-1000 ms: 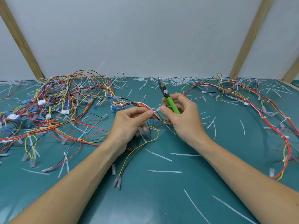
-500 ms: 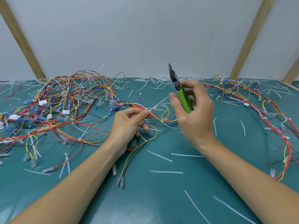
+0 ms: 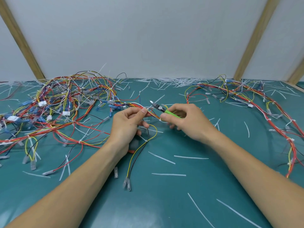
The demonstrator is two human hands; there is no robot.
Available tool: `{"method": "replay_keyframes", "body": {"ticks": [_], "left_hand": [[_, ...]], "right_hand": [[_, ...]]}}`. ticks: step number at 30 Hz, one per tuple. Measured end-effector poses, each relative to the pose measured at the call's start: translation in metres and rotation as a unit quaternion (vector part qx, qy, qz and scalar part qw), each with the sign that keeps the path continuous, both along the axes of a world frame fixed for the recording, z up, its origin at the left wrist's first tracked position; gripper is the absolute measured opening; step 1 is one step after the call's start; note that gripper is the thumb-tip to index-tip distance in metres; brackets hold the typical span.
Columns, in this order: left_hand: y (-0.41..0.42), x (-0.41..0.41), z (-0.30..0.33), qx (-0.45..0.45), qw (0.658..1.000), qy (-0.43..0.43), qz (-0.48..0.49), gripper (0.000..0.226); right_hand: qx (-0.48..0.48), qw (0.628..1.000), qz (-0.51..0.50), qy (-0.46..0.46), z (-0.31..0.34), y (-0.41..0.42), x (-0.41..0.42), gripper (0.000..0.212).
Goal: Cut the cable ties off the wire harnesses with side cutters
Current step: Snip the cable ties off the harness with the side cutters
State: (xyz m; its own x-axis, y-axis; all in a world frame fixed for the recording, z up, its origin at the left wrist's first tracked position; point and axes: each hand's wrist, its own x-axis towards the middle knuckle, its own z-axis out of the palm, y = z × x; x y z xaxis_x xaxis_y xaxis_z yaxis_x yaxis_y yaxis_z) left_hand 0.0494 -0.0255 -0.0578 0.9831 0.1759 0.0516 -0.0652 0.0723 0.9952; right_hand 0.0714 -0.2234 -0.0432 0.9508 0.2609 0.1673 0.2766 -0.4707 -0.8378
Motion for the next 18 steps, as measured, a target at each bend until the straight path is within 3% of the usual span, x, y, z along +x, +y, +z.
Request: {"method": "replay_keyframes", "body": {"ticks": [3, 7, 18], "left_hand": [[0.0, 0.0, 0.0, -0.006, 1.0, -0.002, 0.002, 0.012], [0.001, -0.001, -0.001, 0.0, 1.0, -0.009, 0.002, 0.013], [0.003, -0.002, -0.001, 0.001, 1.0, -0.022, -0.004, 0.011]], "right_hand": [[0.059, 0.989, 0.05, 0.123, 0.013, -0.012, 0.003, 0.031], [0.056, 0.971, 0.094, 0.212, 0.016, -0.02, 0.001, 0.043], [0.05, 0.962, 0.104, 0.247, 0.018, -0.016, 0.0, 0.051]]}}
